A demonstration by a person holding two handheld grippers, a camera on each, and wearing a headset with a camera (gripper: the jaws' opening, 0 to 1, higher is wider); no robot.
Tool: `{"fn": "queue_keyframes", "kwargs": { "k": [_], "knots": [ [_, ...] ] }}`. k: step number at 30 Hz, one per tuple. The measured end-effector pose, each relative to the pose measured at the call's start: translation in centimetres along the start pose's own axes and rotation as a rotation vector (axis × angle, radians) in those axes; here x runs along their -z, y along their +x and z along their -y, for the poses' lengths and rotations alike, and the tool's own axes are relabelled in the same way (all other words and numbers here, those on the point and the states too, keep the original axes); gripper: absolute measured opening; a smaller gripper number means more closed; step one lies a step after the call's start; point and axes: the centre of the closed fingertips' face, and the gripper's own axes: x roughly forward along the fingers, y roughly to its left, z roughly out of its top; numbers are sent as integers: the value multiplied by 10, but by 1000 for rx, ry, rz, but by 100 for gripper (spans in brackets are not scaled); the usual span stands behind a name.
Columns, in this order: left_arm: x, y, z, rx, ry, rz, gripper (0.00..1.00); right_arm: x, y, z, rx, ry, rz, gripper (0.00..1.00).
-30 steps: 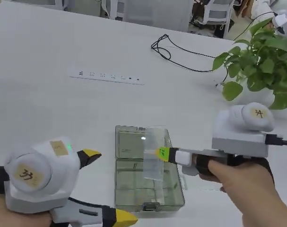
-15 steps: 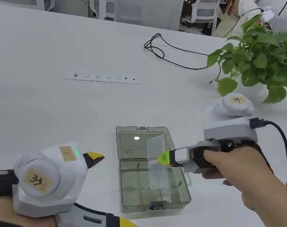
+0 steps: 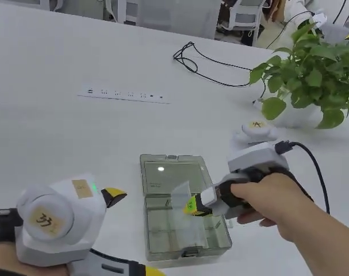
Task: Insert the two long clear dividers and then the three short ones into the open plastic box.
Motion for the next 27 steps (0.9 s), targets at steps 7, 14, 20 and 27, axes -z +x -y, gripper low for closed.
{"fn": "queue_keyframes", "kwargs": {
  "k": [7, 14, 20, 27],
  "knots": [
    [1, 1, -3, -1, -15, 6, 98, -1, 7, 5, 22, 3, -22, 7],
    [3, 2, -3, 4, -23, 5, 97, 2, 12, 8, 46, -12, -36, 6],
    [4, 4, -3, 9, -29, 3, 97, 2, 14, 7, 51, -31, -38, 6],
    [2, 5, -3, 14, -30, 6, 97, 1, 15, 8, 63, -40, -40, 7]
  ]
}}
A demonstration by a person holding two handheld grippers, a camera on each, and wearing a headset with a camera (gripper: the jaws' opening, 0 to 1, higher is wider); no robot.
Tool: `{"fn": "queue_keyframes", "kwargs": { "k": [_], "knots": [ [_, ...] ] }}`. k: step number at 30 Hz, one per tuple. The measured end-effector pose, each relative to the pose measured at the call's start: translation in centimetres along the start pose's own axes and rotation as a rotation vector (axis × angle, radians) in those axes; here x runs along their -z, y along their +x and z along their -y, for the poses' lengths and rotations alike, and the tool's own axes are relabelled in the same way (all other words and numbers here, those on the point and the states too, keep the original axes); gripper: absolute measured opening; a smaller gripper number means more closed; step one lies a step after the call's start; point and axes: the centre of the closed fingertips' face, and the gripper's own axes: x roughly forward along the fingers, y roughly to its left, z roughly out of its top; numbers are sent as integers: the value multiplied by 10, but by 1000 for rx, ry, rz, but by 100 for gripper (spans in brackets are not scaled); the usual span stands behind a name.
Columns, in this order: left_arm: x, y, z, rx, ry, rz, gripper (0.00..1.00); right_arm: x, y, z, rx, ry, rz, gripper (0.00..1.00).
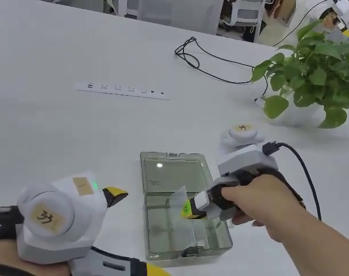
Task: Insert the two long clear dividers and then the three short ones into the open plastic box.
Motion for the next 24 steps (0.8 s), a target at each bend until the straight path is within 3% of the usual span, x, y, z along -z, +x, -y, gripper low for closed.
{"fn": "queue_keyframes", "kwargs": {
  "k": [10, 17, 24],
  "knots": [
    [2, 1, -1, 0, -2, -4, 97, -3, 1, 1, 24, -33, 3, 7],
    [2, 1, -1, 0, -6, -7, 96, -6, 0, -2, 62, -96, 8, 7],
    [3, 1, -1, 0, -9, -7, 95, -5, 0, -1, 63, -94, 15, 7]
  ]
}}
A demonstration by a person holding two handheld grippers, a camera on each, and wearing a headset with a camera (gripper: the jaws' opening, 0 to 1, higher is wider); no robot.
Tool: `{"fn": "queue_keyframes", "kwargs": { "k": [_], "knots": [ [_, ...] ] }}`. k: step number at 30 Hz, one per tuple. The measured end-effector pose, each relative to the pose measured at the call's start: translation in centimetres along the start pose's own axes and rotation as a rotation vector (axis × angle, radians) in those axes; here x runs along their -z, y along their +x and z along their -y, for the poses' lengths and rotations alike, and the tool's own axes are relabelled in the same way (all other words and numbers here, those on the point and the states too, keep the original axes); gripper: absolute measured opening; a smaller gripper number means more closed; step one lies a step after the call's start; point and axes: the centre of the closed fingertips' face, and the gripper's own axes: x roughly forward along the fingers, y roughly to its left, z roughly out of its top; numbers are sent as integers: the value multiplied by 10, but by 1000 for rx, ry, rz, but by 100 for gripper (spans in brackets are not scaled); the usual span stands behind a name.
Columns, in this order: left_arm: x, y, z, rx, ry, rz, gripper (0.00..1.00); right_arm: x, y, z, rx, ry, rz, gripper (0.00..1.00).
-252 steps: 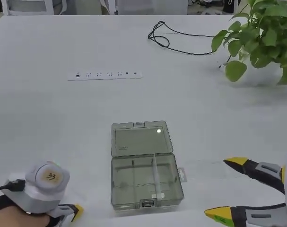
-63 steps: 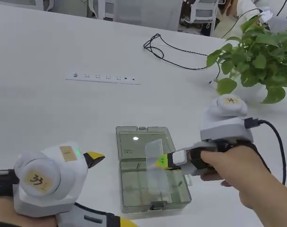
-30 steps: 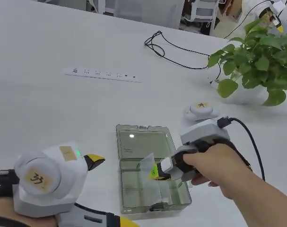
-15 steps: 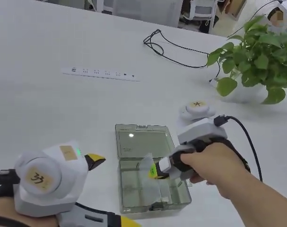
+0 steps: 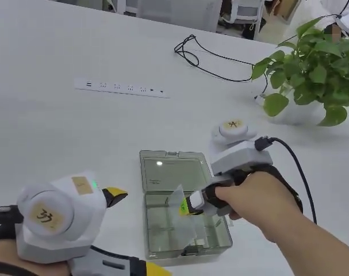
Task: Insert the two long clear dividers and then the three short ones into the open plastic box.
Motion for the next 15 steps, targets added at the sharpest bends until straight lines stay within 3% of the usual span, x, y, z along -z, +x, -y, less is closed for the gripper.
{"fn": "queue_keyframes", "kwargs": {
  "k": [15],
  "knots": [
    [-1, 0, 0, 1, -3, 4, 95, 1, 1, 1, -22, 69, 42, 6]
  ]
}}
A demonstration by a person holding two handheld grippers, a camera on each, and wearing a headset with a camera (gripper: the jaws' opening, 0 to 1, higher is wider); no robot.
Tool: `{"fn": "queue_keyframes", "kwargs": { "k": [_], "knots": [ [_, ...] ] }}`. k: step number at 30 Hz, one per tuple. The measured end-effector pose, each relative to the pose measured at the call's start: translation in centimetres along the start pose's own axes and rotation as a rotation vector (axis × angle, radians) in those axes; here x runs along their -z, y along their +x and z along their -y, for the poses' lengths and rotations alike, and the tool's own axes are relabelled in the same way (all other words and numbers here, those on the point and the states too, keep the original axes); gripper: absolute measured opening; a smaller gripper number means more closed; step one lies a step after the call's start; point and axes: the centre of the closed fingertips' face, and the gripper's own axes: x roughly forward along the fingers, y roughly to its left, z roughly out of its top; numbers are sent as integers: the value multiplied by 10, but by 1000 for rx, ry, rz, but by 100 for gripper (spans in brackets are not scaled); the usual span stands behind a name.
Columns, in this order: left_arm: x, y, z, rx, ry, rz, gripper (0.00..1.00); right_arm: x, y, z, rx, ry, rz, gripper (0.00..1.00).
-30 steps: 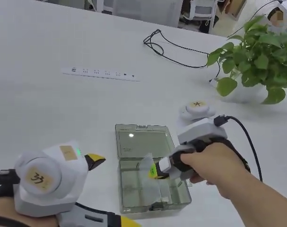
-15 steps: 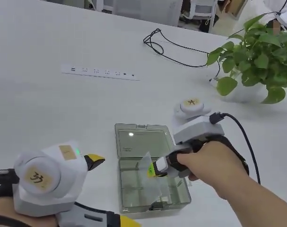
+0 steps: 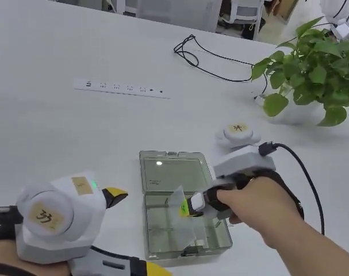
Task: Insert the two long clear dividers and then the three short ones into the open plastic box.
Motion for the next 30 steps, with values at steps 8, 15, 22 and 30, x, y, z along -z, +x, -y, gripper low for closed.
{"fn": "queue_keyframes", "kwargs": {
  "k": [8, 15, 22, 30],
  "knots": [
    [0, 1, 1, 5, 0, -1, 95, 1, 1, 2, 0, 33, 37, 6],
    [0, 2, 1, 8, 0, -1, 95, 3, 3, 0, 5, 31, 57, 6],
    [2, 1, 0, 5, 2, -5, 94, 3, 4, -1, 17, 6, 65, 6],
    [2, 2, 0, 5, 2, -7, 96, 2, 8, -4, 13, -57, 67, 7]
  ]
}}
